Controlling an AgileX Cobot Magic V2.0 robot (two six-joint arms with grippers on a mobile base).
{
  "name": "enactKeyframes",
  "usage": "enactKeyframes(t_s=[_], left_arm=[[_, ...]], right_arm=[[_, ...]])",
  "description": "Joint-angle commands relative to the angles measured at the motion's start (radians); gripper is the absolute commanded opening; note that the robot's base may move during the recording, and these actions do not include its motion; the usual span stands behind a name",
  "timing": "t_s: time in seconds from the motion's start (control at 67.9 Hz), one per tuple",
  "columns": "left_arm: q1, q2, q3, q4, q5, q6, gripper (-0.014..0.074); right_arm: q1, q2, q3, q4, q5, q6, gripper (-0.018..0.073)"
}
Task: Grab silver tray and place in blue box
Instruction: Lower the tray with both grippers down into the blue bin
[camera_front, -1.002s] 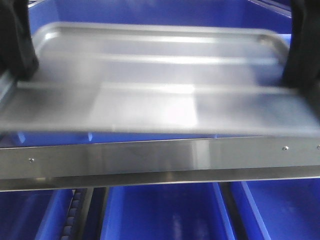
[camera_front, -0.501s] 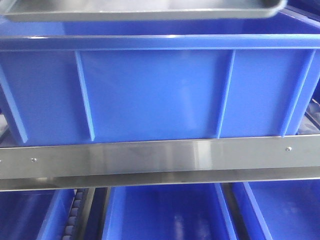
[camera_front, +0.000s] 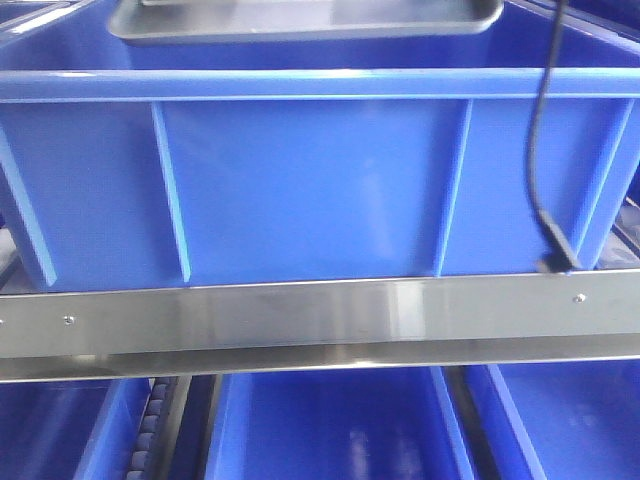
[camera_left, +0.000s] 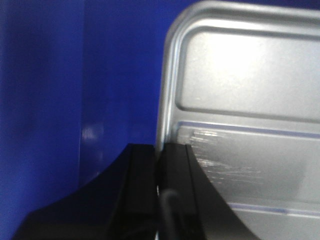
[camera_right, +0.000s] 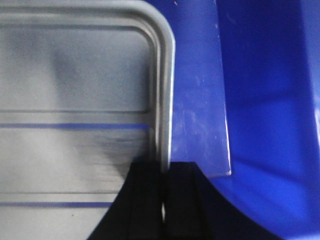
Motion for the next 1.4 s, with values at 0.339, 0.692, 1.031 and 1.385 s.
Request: enactKeyframes(t_s=[0.339,0.692,1.031,1.385], left_arm=[[0.003,0.071,-0.076,-0.072,-0.208,0.005,-0.0090],[0.003,0.078,-0.076,-0.062,-0.165,0.005,-0.0090],[0.003,0.078,-0.076,-0.049,-0.164,0.005,-0.0090],[0.003,0.078,-0.076,-0.046,-0.150,0.005,-0.0090]], right_arm=[[-0.036,0.080,-0.080,0.110,-0.223,-0.038,0.0056],[-0.036,0.080,-0.080,0.107,-0.222,-0.038,0.0056],[-0.036,0.080,-0.080,0.107,-0.222,-0.038,0.0056],[-0.036,0.080,-0.080,0.107,-0.222,-0.038,0.0057]])
